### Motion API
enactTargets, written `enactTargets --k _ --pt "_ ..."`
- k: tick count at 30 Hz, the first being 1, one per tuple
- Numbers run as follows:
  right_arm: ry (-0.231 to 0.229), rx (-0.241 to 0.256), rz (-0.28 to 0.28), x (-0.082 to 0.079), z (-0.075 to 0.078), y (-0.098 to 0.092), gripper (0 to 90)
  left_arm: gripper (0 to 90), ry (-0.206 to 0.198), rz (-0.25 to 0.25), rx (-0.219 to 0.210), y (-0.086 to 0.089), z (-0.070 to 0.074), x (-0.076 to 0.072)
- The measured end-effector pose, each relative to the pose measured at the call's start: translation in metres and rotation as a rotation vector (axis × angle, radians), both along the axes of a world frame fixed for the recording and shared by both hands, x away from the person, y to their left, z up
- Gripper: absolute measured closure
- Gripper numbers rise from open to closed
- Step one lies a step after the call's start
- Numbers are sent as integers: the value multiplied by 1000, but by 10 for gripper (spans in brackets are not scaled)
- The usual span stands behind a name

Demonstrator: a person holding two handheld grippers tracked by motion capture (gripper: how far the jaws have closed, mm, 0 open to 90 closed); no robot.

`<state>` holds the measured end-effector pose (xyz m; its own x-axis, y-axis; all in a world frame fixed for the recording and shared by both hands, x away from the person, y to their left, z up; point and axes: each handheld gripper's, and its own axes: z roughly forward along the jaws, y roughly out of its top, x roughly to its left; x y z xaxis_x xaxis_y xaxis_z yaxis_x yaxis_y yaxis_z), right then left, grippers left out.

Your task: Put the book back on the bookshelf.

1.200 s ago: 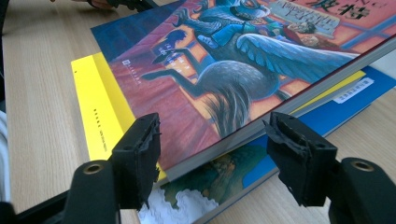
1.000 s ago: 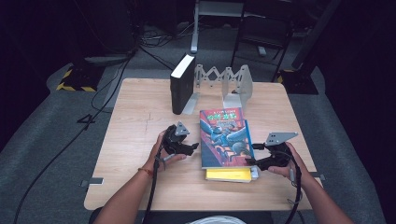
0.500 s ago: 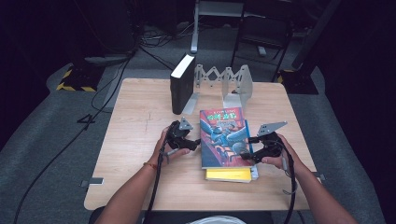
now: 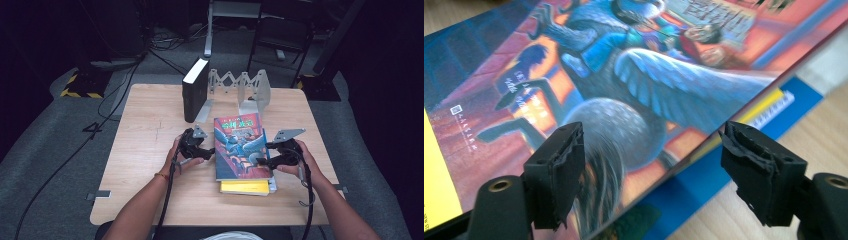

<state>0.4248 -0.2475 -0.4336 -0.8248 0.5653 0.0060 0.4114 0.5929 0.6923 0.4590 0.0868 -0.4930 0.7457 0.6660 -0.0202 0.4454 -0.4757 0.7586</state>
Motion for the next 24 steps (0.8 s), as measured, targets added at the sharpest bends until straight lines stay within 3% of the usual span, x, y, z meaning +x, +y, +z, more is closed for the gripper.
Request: enactTargets --k 4,8,14,18,24 --pt "73 31 23 2 -2 -7 259 272 3 -1 -1 0 0 -1" --pt "128 69 108 -1 -6 -12 255 293 -4 -1 5 -1 1 -2" --pt "128 63 126 -2 -6 -11 230 296 -4 -6 8 -2 0 -2" --pt "86 39 135 -3 -4 -6 219 298 -2 0 11 -3 -1 -1" --pt "53 39 125 -3 -2 -5 292 322 15 -2 8 -5 -1 -1"
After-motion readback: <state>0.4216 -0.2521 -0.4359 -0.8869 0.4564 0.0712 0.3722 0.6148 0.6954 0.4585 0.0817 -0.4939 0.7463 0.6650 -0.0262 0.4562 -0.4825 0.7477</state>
